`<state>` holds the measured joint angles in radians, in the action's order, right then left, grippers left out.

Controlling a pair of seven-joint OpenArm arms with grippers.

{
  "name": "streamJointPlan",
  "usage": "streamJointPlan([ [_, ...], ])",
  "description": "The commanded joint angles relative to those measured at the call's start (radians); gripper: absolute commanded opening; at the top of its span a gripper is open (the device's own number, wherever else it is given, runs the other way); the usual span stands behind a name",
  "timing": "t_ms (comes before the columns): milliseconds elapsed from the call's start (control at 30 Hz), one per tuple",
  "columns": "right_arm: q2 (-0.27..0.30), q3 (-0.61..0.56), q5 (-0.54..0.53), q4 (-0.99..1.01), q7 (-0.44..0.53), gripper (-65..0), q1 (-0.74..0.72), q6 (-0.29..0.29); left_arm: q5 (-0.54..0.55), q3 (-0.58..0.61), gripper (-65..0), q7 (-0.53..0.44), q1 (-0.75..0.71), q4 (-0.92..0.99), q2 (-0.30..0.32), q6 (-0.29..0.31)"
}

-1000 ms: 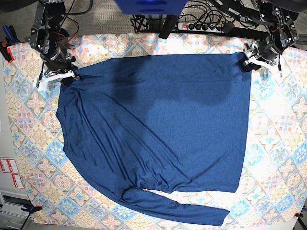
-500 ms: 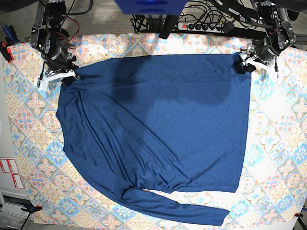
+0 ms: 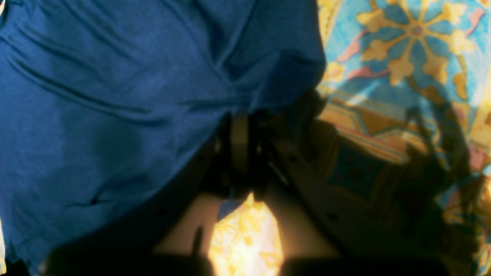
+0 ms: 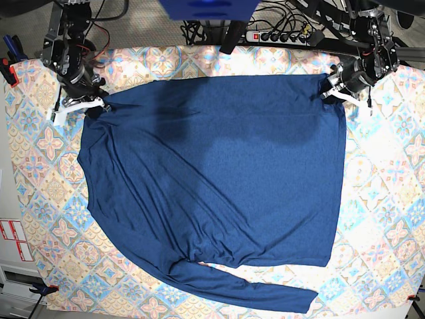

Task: Fold the T-shirt properly
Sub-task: 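Lift the shoulder edge and drag it toward the hem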

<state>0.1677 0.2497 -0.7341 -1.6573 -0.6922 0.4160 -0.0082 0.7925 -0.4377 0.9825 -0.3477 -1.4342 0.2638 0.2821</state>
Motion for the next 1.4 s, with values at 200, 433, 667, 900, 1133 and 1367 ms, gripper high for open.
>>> streamJointPlan([
  [200, 0.011, 0.006, -0.006, -0.024, 0.019, -64.3, 0.001, 0.007, 0.011, -0.059, -65.0, -0.001, -0.119, -0.162, 0.016, 0.009],
  [433, 0.011, 0.006, -0.006, -0.02, 0.019, -64.3, -0.065, 0.007, 0.044, -0.1, -65.0, 0.0, -0.023, -0.178, 0.01, 0.006],
  [667, 0.011, 0.006, -0.003, 0.027, 0.019, -64.1, -0.19, 0.007, 0.051, -0.1, -65.0, 0.0, 0.169, -0.086, -0.011, 0.001],
  [900, 0.013, 0.006, -0.003, 0.171, 0.019, -64.0, -0.305, 0.007, 0.048, -0.102, -65.0, -0.004, 0.318, 0.063, -0.013, 0.001],
  [1133, 0.013, 0.006, -0.003, 0.276, 0.019, -64.0, -0.4, 0.007, -0.029, -0.103, -65.0, -0.007, 0.401, 0.128, -0.016, 0.001],
  [1367, 0.013, -0.043, -0.003, 0.345, 0.022, -63.9, -0.49, 0.007, -0.066, -0.1, -65.0, -0.095, 0.416, 0.132, -0.014, -0.001],
])
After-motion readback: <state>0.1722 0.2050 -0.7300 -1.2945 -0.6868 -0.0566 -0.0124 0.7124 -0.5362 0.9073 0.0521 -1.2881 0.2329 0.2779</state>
